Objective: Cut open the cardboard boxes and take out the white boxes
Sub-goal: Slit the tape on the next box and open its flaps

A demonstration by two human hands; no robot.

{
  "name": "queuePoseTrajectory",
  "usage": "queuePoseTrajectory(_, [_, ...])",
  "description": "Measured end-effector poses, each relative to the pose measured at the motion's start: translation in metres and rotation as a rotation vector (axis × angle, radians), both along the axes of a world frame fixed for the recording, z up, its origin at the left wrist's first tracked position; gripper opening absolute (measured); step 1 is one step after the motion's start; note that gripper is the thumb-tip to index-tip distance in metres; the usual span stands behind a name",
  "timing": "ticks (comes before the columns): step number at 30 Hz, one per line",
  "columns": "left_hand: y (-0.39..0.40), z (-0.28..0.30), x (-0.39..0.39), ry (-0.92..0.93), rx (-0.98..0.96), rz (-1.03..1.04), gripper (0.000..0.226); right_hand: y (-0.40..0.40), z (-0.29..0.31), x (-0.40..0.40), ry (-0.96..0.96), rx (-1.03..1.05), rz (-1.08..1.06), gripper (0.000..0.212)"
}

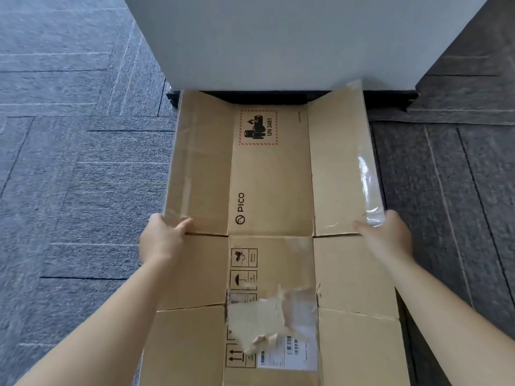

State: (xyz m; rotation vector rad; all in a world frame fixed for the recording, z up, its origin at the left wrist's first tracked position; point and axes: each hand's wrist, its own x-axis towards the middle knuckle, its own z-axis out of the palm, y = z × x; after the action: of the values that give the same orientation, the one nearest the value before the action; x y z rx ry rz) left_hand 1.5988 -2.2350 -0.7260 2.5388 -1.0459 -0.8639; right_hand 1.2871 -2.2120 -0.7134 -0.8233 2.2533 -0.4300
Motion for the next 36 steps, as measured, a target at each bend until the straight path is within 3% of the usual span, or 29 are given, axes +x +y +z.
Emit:
queuePoseTrajectory(4, [-0.009, 0.009, 0.002, -0.129, 0.101, -0.101, 0.057, 0.005, 0.008, -0.003, 0.115, 0.072, 0.094, 0.06])
queuePoseTrajectory(7, [-0.008, 0.041, -0.005, -0.221, 0.104, -0.323, 0.057, 0.013, 0.036, -0.006, 0.24, 0.083, 0.283, 0.06])
queuePoseTrajectory(12, [0.014, 0.148, -0.043, -0.343, 0.228, -0.816, 0.06, 0.036, 0.136, -0.002, 0.34, 0.113, 0.585, 0.05])
queuePoseTrajectory(15, [0.026, 0.239, -0.074, -0.317, 0.251, -0.966, 0.06, 0.051, 0.229, -0.01, 0.337, 0.112, 0.663, 0.048])
queuePoseTrajectory(20, [0.029, 0.425, -0.13, -0.287, 0.211, -1.07, 0.058, 0.065, 0.419, -0.056, 0.297, 0.047, 0.586, 0.047])
queuePoseTrajectory(27, [0.036, 0.666, -0.241, -0.271, -0.053, -1.275, 0.045, 0.113, 0.653, -0.14, 0.405, -0.109, 0.412, 0.046])
queuePoseTrajectory(31, [0.057, 0.745, -0.312, -0.254, -0.154, -1.433, 0.05, 0.167, 0.732, -0.182, 0.473, -0.118, 0.255, 0.045])
queuePoseTrajectory(36, [0.112, 0.801, -0.388, -0.22, -0.267, -1.714, 0.051, 0.271, 0.789, -0.214, 0.511, -0.064, -0.003, 0.046])
